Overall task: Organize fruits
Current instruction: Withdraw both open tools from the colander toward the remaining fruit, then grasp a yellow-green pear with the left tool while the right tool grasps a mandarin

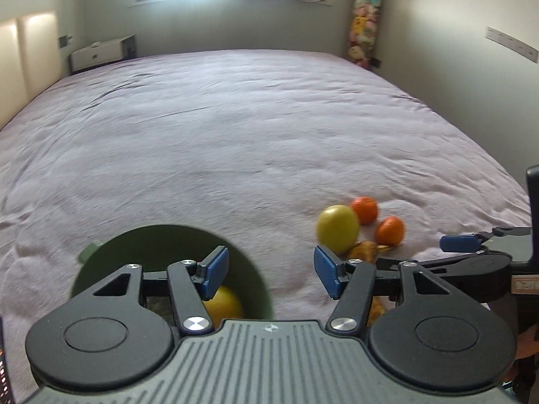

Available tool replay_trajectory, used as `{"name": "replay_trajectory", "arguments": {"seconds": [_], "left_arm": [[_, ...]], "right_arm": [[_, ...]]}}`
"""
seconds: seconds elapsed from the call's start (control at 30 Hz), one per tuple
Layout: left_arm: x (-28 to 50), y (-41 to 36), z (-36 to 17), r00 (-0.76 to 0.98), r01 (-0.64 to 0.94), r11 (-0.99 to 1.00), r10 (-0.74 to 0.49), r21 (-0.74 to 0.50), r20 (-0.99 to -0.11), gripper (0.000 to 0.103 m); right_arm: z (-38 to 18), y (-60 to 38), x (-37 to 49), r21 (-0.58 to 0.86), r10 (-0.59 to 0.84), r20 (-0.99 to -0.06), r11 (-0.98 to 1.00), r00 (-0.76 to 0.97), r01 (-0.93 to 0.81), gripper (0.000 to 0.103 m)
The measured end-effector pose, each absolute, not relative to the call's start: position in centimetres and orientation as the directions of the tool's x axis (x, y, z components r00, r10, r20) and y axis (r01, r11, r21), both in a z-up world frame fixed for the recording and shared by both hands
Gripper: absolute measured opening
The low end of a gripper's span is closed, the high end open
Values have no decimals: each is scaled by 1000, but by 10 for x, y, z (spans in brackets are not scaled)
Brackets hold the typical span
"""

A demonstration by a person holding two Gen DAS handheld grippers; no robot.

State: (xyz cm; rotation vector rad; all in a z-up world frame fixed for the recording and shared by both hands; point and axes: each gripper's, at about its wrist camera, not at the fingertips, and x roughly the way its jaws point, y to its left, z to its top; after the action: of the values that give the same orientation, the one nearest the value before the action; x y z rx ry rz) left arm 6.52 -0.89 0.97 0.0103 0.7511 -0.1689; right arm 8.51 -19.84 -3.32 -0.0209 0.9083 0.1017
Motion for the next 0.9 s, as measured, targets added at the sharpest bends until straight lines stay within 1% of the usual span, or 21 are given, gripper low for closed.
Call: {"name": "replay_trajectory", "arguments": {"seconds": [0.13,0.23,0.37,0.47,0.5,0.6,0.7,0.9], "left_arm": [[71,-25,4,711,208,974,-212,-87,-670,69],[75,-37,-2,701,245,963,-255,-112,-666,69],[81,-56,-14,676,290,951,-284,-108,-680,69],[85,-67,-25,658,303,948,-282,-98,-698,65],[87,-69,-27,656,300,949,-281,-100,-701,65],[95,-72,-29,666,289,951,-282,-110,-691,65],[104,-72,-31,681,272,954,-281,-123,-676,65],[122,-73,-43,672,239,952,-306,-193,-675,65]], "right_arm": [[-37,-215,85,32,67,-785,997,615,-68,88],[-44,-230,86,38,59,-789,998,612,-47,82],[-52,-249,91,83,64,-797,997,600,4,79],[-55,-257,95,114,69,-791,993,608,35,69],[-55,-259,97,130,76,-786,990,613,45,69],[-56,-264,105,173,95,-767,983,635,62,67],[-57,-264,111,180,97,-749,982,656,60,67],[-64,-269,117,215,114,-736,974,667,70,66]]}}
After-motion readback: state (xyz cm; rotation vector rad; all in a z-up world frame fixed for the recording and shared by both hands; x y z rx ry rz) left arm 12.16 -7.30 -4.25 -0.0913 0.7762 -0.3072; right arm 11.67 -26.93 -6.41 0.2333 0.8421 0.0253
